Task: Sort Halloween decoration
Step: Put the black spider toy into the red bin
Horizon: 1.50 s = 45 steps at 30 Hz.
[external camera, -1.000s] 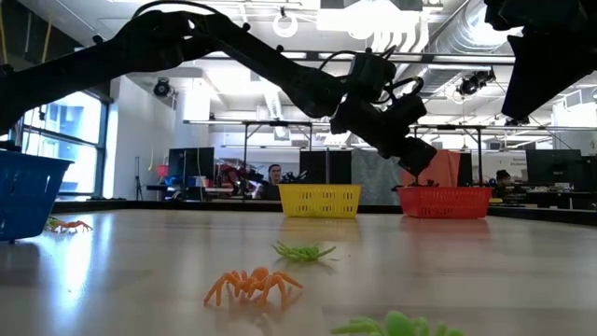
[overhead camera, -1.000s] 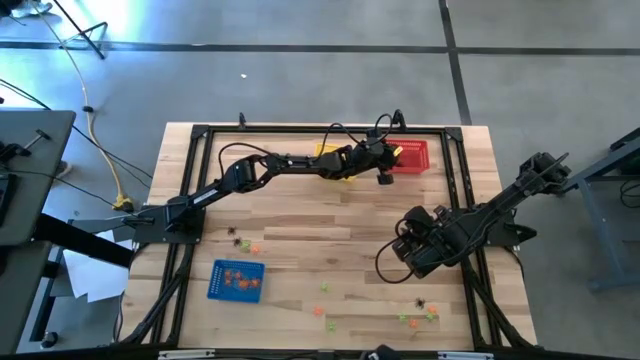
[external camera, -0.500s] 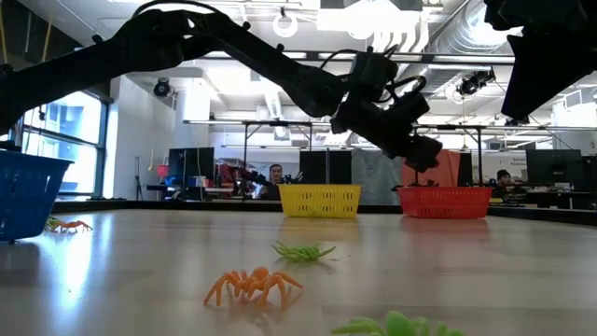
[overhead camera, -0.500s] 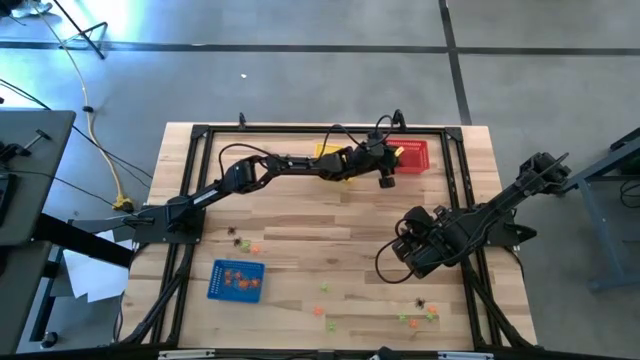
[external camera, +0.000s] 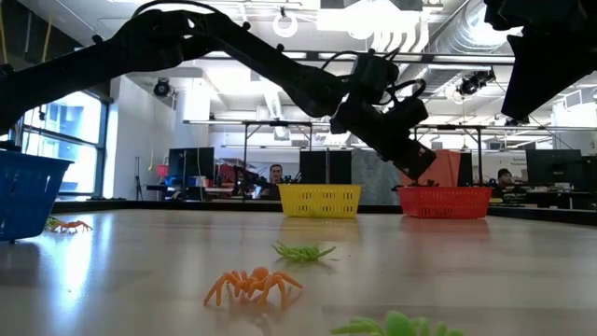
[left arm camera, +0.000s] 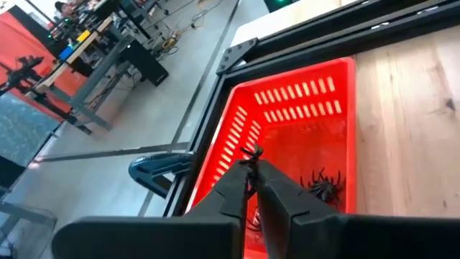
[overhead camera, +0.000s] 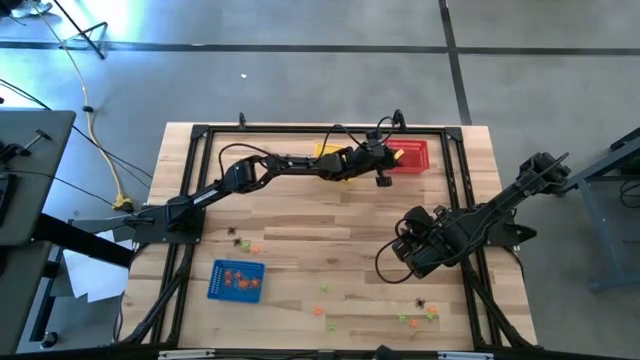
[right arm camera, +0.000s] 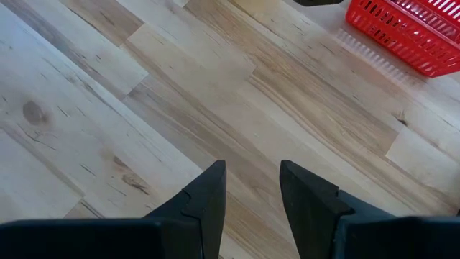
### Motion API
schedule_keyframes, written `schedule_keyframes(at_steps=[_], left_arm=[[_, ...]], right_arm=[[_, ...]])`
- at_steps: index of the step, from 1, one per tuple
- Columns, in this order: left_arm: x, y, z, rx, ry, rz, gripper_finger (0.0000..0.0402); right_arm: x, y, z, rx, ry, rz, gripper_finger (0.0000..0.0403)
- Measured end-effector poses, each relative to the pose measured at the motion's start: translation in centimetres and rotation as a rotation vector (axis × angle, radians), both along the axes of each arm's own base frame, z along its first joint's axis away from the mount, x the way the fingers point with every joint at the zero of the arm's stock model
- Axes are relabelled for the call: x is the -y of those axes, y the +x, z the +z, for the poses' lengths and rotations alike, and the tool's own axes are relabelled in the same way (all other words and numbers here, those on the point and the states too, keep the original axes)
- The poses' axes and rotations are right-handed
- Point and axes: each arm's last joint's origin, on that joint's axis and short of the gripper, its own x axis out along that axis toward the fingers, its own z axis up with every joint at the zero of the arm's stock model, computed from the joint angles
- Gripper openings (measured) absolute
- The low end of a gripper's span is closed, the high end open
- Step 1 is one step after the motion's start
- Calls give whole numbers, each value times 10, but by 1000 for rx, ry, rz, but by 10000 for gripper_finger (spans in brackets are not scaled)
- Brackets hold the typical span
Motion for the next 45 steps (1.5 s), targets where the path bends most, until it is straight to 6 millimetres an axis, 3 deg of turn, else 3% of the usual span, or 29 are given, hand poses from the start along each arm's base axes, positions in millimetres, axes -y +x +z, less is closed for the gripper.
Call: schedule_keyframes(at_steps=[5, 11, 17, 22, 25, 31, 38, 45], left_arm=[[-2, 1, 2, 28, 4, 0, 4], [-2, 3, 10, 157, -72, 8, 40], [-6, 2, 14, 259, -286, -46, 86], [-24, -3, 15, 388, -497, 44, 123], [-38, -7, 16, 493, -671, 111, 136], [-58, -13, 24, 640, -1054, 7, 142], [-66, -17, 26, 631, -1242, -68, 143], [-65, -17, 25, 600, -1279, -91, 143]], right_arm=[[0, 0, 0, 0, 0, 0, 128], [0, 0, 0, 0, 0, 0, 128], [0, 0, 0, 0, 1, 0, 128], [0, 0, 0, 5, 3, 0, 128], [-1, 1, 0, 12, 9, 0, 128], [-1, 2, 0, 20, 14, 0, 128], [-1, 2, 0, 23, 16, 0, 128], [-2, 2, 0, 23, 16, 0, 128]])
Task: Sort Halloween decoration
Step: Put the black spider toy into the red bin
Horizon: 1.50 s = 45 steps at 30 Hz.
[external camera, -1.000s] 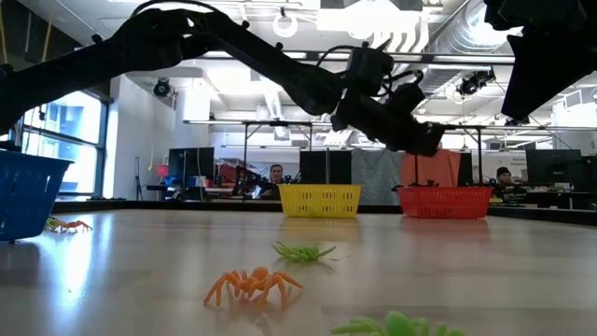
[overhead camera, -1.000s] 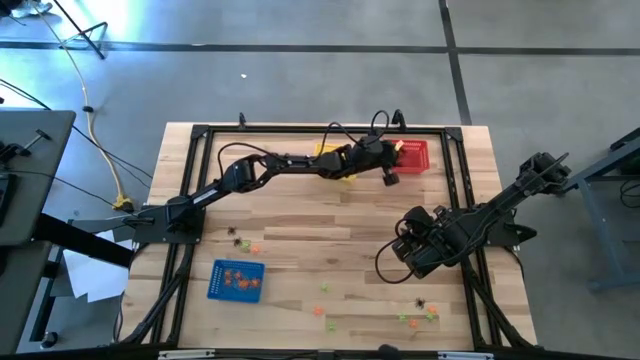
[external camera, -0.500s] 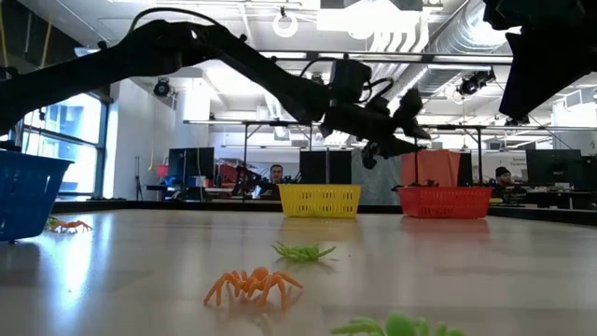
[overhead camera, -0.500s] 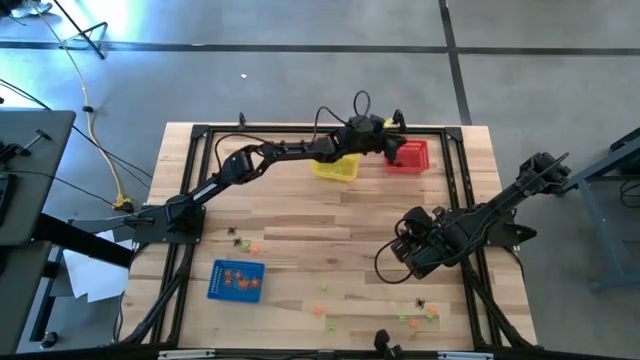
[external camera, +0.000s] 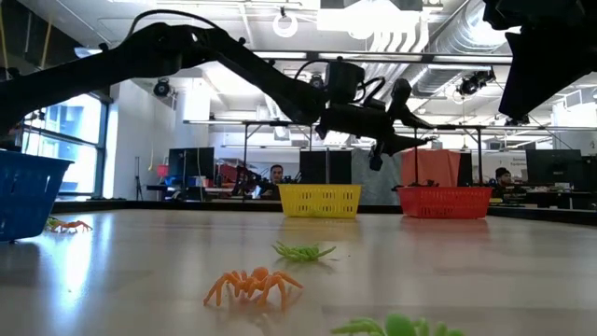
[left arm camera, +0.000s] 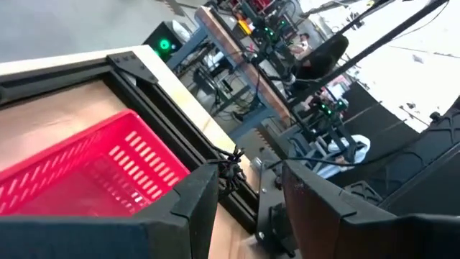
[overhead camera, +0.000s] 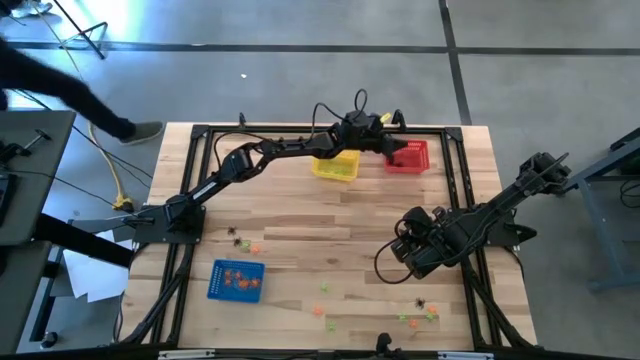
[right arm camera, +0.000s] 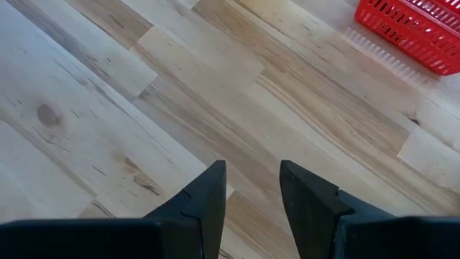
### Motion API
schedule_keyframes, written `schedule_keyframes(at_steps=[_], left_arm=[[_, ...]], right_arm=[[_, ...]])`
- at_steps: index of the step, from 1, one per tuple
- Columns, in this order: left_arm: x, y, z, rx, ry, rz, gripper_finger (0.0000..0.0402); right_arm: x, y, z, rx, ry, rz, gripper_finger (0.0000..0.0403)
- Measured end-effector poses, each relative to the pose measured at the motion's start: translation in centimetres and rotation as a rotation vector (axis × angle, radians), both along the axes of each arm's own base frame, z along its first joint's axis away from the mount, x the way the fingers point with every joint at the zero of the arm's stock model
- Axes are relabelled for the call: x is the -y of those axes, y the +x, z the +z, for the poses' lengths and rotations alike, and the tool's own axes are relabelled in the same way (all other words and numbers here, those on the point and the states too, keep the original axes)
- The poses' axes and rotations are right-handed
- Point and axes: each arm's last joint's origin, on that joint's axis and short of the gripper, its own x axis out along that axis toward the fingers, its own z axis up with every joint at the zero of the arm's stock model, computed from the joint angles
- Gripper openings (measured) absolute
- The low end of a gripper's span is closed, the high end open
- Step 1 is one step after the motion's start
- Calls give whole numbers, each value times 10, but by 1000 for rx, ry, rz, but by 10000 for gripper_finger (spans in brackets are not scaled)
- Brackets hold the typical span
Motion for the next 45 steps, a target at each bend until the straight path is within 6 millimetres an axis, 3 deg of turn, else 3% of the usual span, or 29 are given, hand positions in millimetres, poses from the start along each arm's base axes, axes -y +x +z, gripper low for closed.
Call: schedule_keyframes(at_steps=[11, 21, 27, 33, 39, 45], left_arm=[[1, 0, -1, -12, 40, -12, 143], [2, 0, -1, -20, 122, -21, 143], [2, 0, -4, -51, 217, -39, 143], [2, 0, -7, -80, 213, -44, 143], [3, 0, -8, -97, 288, -60, 143], [3, 0, -8, -96, 304, -63, 143]], right_arm=[[3, -2, 0, -55, -60, 67, 128], [-3, -1, -2, -137, 83, 131, 128], [-4, 2, -2, -98, 93, 130, 128], [-3, 8, 1, 32, -37, 105, 128], [8, 14, 2, 49, -100, 72, 128], [23, 21, 0, -64, -7, 99, 128]])
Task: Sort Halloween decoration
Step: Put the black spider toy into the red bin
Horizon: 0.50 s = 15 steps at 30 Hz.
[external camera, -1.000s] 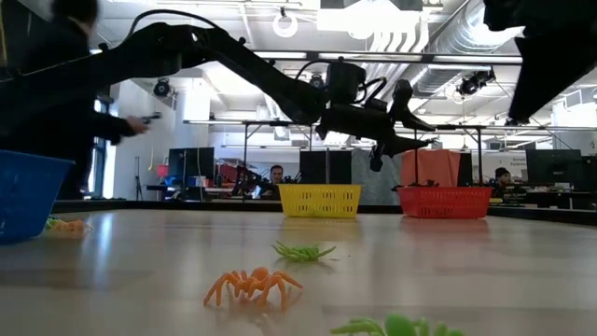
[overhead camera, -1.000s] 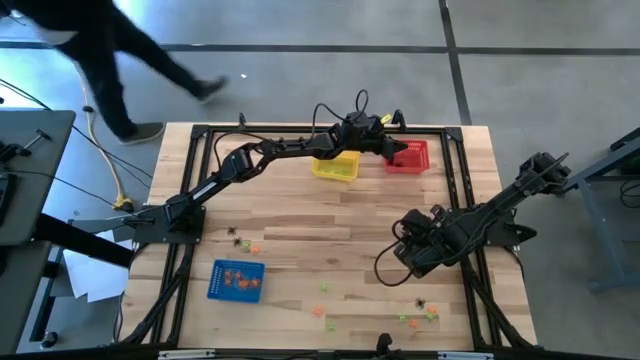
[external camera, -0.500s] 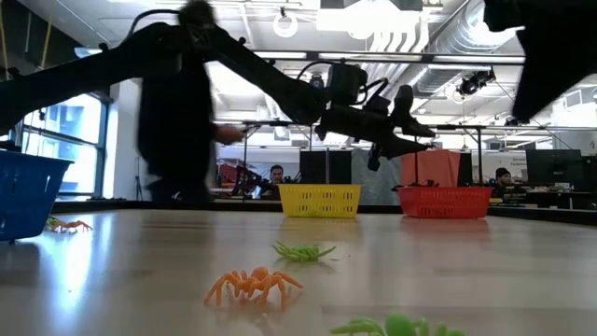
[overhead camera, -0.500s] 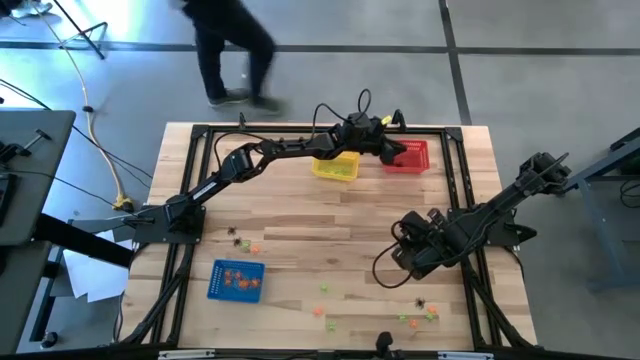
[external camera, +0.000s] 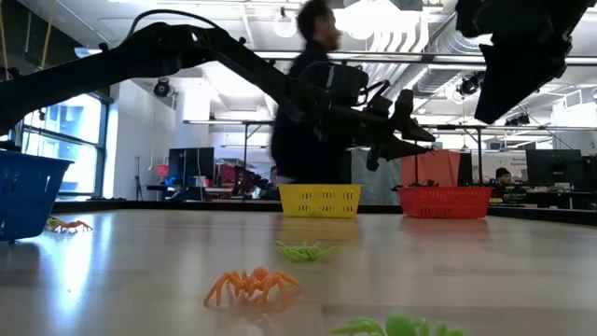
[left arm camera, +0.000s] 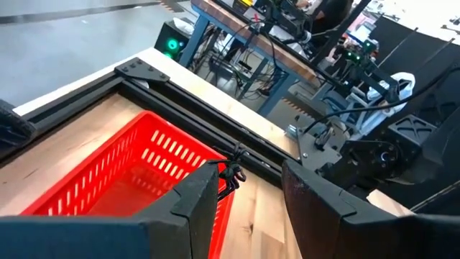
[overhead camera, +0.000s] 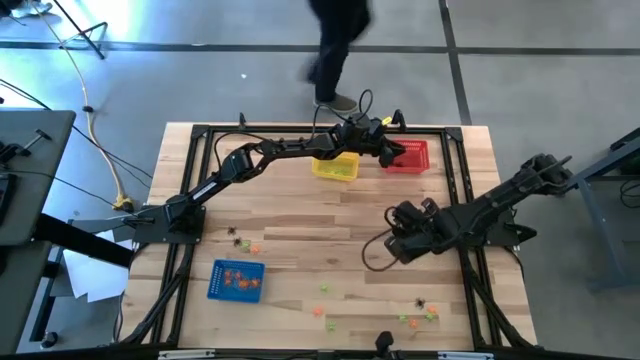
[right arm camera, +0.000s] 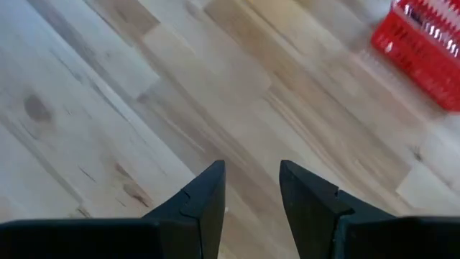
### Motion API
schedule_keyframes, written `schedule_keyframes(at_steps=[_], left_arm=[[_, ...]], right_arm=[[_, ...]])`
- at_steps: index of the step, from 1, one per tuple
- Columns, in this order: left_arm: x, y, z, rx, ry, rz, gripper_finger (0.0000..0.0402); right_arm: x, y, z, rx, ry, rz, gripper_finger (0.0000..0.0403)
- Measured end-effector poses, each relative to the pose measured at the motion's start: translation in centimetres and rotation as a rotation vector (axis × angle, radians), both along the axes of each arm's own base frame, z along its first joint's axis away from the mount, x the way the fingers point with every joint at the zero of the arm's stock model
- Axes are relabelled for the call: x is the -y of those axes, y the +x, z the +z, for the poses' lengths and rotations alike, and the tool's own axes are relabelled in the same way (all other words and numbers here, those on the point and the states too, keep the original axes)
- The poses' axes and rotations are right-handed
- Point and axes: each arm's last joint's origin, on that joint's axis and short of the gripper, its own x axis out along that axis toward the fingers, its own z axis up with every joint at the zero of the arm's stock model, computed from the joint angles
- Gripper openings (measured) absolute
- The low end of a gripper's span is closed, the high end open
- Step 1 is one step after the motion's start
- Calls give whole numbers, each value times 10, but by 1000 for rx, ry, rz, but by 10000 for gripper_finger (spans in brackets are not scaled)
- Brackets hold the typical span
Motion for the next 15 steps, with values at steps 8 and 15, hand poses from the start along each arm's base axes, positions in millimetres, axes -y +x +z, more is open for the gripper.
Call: schedule_keyframes(at_steps=[8, 15], left_arm=[[3, 1, 0, -1, 8, -8, 143], [9, 3, 0, 4, -2, -71, 142]], right_arm=[[33, 0, -3, -156, 38, -103, 128], [55, -25, 16, -211, -36, -132, 128]])
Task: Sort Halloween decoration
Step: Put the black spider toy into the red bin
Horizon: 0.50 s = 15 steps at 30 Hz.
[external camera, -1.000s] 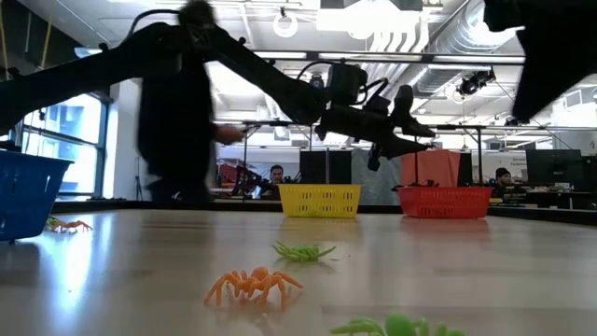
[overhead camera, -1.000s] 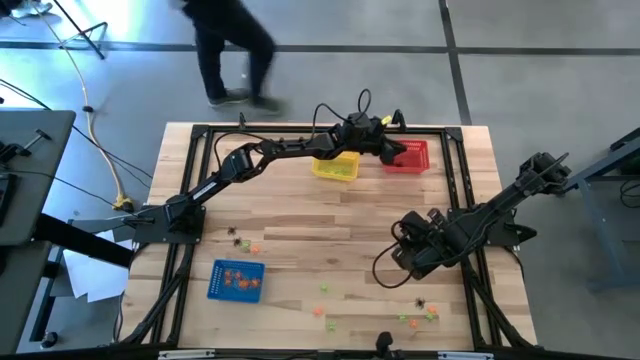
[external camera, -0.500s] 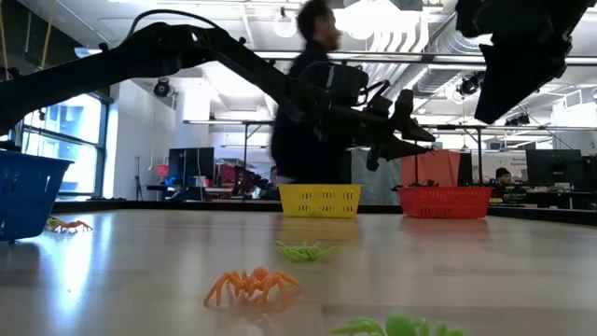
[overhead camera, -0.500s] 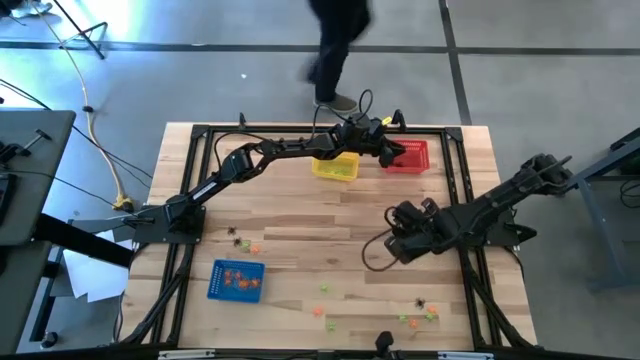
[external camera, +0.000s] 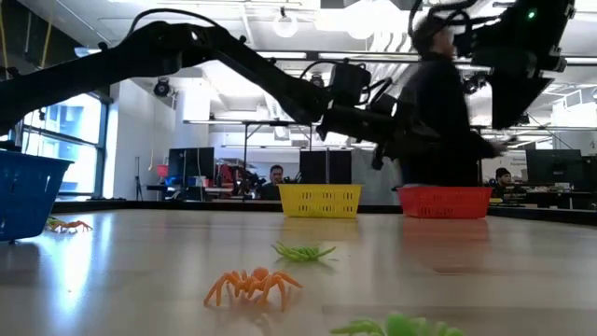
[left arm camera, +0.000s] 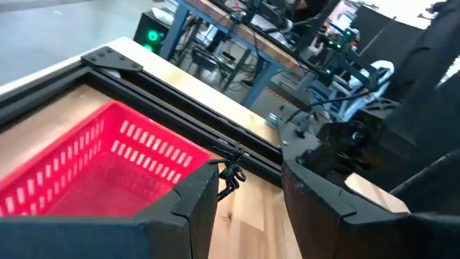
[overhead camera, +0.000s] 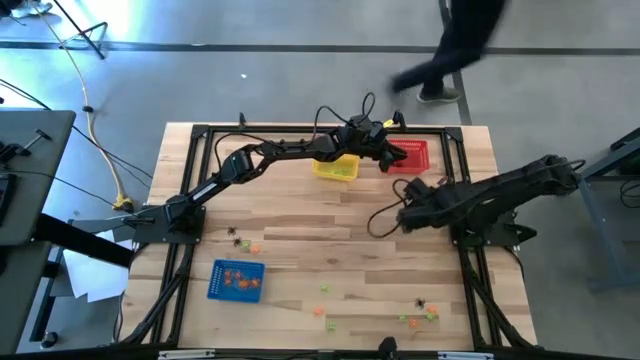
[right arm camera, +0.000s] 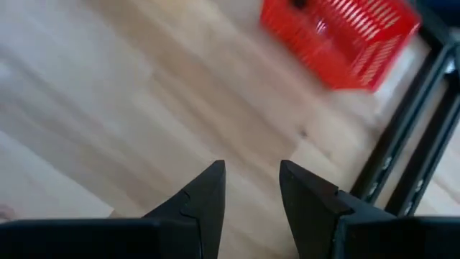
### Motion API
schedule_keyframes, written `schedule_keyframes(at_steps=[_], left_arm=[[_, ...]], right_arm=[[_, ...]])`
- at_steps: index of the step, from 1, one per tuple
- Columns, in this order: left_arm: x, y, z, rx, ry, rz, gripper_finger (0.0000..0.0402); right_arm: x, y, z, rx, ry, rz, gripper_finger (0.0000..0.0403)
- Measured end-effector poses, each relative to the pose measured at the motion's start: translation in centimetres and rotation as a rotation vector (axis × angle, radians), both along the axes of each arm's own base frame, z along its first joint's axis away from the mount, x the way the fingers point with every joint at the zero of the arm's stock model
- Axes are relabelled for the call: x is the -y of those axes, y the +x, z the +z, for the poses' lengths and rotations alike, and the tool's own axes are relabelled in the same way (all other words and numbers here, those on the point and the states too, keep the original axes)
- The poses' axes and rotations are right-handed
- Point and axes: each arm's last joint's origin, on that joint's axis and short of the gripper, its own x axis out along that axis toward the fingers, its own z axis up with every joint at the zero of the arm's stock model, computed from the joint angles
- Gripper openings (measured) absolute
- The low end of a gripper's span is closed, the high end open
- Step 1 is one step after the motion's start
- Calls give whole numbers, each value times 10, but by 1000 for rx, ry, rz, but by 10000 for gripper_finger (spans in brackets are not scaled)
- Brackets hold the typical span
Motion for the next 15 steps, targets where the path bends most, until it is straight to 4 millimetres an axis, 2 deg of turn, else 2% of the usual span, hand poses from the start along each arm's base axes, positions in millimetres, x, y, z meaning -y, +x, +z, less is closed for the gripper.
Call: schedule_keyframes(at_steps=[8, 15], left_arm=[[5, 2, 0, 1, 0, -11, 142], [10, 4, 3, 30, 6, -18, 142]], right_arm=[[27, -45, 37, 211, -112, -80, 128], [48, -69, 50, 244, -195, -151, 128]])
